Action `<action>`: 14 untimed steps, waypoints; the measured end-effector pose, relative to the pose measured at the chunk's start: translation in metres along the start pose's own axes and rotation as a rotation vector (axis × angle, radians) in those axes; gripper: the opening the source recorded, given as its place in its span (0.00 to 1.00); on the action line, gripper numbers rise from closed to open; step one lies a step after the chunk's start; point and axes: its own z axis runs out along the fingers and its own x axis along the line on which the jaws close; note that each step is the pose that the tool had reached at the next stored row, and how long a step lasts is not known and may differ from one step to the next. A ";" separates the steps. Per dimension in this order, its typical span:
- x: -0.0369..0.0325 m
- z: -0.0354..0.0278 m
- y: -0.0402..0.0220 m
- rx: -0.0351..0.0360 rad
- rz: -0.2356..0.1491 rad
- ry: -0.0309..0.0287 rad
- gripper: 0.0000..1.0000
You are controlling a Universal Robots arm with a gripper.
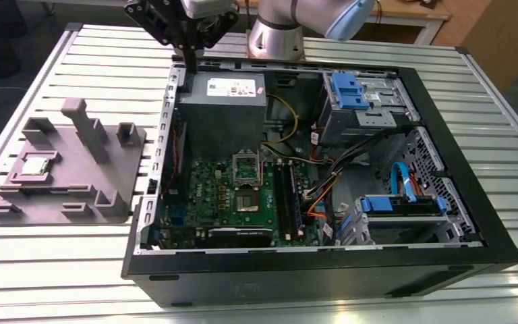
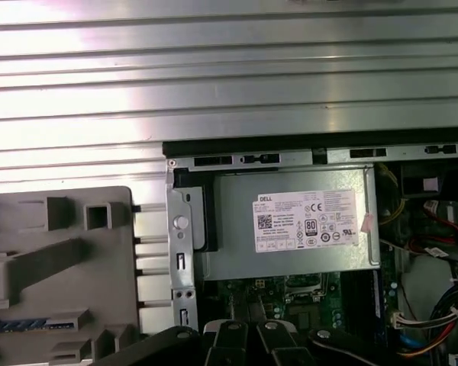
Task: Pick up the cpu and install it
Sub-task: 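Reach for the cpu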
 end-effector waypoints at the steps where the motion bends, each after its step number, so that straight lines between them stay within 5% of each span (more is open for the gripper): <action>1: 0.0028 0.0000 -0.0002 -0.0001 0.000 -0.0005 0.10; 14: 0.0374 -0.0004 -0.0029 -0.0006 0.000 -0.0068 0.10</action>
